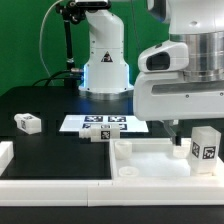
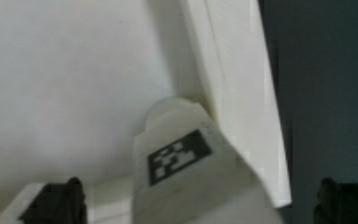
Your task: Assemble one leg
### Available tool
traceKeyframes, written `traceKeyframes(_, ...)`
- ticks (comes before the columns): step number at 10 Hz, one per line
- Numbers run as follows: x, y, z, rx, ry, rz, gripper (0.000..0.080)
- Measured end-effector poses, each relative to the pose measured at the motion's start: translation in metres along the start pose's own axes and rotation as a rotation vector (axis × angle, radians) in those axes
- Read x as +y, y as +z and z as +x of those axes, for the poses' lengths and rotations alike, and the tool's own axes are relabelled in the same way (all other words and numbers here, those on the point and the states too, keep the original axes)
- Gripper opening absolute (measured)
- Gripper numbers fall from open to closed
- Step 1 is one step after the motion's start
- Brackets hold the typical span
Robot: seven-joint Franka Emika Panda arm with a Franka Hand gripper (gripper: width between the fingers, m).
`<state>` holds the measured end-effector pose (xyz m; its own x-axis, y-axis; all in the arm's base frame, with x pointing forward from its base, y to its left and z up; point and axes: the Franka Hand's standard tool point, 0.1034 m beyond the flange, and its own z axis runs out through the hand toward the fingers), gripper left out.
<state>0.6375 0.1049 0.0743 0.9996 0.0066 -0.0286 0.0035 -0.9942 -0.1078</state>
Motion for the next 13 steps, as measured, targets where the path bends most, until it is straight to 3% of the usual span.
traceKeyframes(1, -0.0024, 0.0004, 0.0006, 0.007, -0.038, -0.013, 0.0649)
traceKeyframes(2, -0.0030, 0.0005, 0.0004, 0.007, -0.016, -0.010, 0.0649)
traceKeyframes(5, -0.0040, 0.0006, 0.0003, 0.007, 0.125, -0.004, 0.0283)
traceKeyframes(9, -0.0067, 0.0002, 0.0003, 0.011, 0.571, -0.007, 0.0284)
traceKeyframes(11, -0.0066, 0.0020, 0.0036, 0.032, 1.015, 0.034, 0.0284)
traceKeyframes(12, -0.0050, 0.0015, 0.0039, 0.023, 1.155, 0.064, 0.0284)
traceKeyframes(13, -0.0045, 0.0012, 0.0039, 0.022, 1.234, 0.075, 0.0284)
